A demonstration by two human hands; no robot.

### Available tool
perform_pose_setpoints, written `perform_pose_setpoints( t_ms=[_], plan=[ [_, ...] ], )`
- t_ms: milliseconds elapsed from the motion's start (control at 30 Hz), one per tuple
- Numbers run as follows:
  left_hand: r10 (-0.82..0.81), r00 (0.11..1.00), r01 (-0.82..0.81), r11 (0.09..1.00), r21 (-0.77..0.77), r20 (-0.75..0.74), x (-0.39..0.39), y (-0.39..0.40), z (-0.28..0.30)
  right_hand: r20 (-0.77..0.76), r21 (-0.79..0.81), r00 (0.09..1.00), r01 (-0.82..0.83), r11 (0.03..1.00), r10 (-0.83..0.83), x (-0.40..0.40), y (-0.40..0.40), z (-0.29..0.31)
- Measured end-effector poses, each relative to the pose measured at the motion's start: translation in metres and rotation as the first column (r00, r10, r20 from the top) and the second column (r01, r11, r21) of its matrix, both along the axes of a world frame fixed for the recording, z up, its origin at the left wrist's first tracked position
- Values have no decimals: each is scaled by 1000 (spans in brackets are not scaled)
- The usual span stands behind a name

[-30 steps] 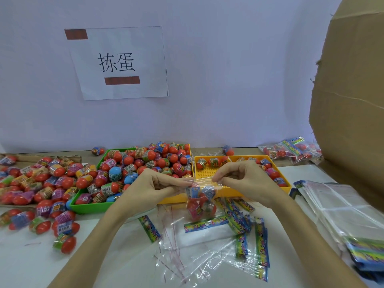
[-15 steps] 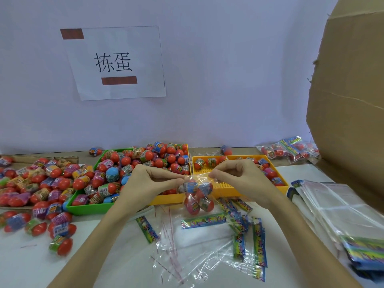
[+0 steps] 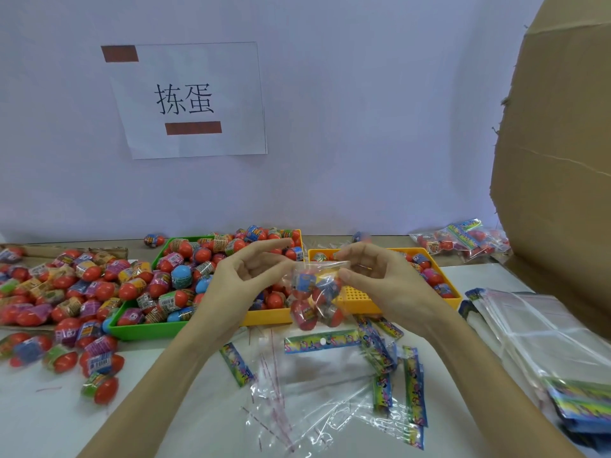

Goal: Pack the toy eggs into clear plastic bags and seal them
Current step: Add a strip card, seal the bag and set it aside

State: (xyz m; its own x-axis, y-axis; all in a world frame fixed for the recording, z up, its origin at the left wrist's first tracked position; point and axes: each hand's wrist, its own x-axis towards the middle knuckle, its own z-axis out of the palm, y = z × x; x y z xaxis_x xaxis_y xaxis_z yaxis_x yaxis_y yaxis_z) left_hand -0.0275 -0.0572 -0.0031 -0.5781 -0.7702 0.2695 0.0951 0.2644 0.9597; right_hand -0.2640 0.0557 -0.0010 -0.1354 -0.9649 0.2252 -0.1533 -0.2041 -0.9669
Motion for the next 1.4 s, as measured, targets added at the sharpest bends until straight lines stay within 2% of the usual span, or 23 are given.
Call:
perform_pose_setpoints(
  t_ms=[67,167,333,367,433,500,633,700,800,900,967,1000,1067,1133,1267,1400],
  plan=[
    [-59,998,59,996,74,-2,-2,1,-3,21,-8,999,27,1000,-27,1,0,2],
    [-55,997,49,992,113,50,-6,3,-9,99,-4,993,58,998,-57,1,0,3],
    [-34,986,93,922,376,-160,-13,5,-9,298,-24,955,20,1000,-12,2,-2,4],
    [-15,981,96,904,417,-192,-14,4,-9,283,-15,959,21,1000,-16,3,-2,5],
    [12,978,81,897,434,-207,-14,3,-9,156,5,987,36,999,-36,5,0,4],
    [5,981,76,910,407,-195,-13,3,-8,53,-5,996,70,998,-70,6,0,3],
    [-49,970,137,918,371,-239,-10,2,-5,35,-10,996,88,996,-88,4,0,2],
    [-35,977,102,942,320,-211,-8,2,-4,54,-2,995,81,997,-80,4,-1,2],
    [60,988,-39,988,149,-142,-7,4,-3,84,14,995,51,999,-52,4,-2,0],
    [164,972,-183,978,-102,-169,-6,6,-3,47,35,994,93,995,-94,4,-3,-2],
    [236,951,-287,912,-293,-200,-6,7,-3,-11,69,979,203,977,-203,3,-3,-3],
    [271,939,-336,851,-403,-210,-6,7,-3,0,104,975,219,970,-220,1,-3,-4],
    [298,927,-375,700,-608,-229,-6,10,-4,123,238,979,129,963,-161,-3,-1,-1],
    [268,931,-363,576,-732,-250,-8,15,-5,242,339,968,-22,940,-65,-4,0,4],
    [136,973,-224,345,-911,-188,-16,34,-8,245,404,966,-181,897,85,-8,1,7],
    [94,995,0,136,-991,13,-17,43,-10,243,417,966,-183,890,85,-10,3,5]
  ],
)
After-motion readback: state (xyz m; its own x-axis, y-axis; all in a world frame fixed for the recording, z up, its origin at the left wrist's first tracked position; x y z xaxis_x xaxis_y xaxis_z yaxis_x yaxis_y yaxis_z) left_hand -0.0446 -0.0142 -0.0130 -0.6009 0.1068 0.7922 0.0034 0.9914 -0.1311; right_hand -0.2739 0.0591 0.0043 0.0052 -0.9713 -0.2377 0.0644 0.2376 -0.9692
